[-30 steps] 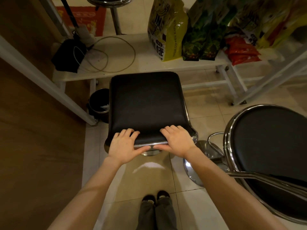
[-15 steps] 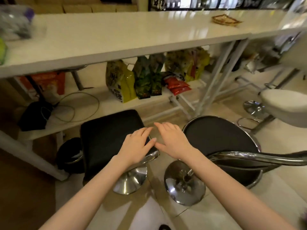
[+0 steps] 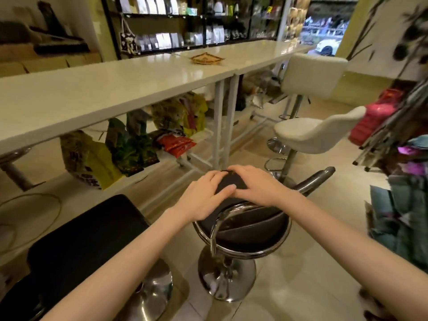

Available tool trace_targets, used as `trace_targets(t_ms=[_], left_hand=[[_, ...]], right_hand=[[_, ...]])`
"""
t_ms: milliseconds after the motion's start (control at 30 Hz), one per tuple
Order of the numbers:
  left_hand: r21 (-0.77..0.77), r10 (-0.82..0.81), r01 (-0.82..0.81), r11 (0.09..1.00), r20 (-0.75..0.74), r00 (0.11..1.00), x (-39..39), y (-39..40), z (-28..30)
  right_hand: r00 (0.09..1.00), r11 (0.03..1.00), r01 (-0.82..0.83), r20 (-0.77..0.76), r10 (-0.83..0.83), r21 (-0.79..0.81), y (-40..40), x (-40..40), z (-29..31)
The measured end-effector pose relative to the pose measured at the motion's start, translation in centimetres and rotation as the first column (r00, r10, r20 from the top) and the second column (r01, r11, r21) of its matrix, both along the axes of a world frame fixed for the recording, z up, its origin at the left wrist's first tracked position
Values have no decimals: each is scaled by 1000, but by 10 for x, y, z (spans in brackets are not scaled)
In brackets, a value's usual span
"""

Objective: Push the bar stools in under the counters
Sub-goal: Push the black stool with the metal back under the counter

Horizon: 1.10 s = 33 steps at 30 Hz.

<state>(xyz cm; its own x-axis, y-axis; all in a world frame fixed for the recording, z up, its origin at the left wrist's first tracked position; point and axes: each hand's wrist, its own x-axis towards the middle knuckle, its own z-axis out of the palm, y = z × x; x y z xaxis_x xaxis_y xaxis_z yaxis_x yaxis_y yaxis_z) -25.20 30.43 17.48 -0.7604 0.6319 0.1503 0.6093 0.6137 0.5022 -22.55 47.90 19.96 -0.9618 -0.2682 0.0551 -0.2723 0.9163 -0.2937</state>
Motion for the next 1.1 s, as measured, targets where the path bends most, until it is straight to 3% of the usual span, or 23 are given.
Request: trace_targets(t_ms=[233,567,733,833,967,1100], left_hand=[[-94,-66,86,992,195,979,10,53,-4],[-303,-15,190,934,498,867,5,133,13],[-501,43,153,852,358,933,8,161,16],[-512,102,54,857,271,957,16,168,15],[-536,179,-119,836,61,982,33,168,6],[-577,178,-251,777,-181,967,46,162,-7]], right_hand=[[949,996,87,306,-81,-4,86,-9,-6],[837,982,-187,521,168,-16,164,-34,2],[818,899,-428,460,344,89,185,-31,-1],[828,813,-536,327,455,227,190,-28,-8],[802,721,-590,157,577,363,193,-27,-16],[777,699,-614,121,618,366,195,-27,-17]])
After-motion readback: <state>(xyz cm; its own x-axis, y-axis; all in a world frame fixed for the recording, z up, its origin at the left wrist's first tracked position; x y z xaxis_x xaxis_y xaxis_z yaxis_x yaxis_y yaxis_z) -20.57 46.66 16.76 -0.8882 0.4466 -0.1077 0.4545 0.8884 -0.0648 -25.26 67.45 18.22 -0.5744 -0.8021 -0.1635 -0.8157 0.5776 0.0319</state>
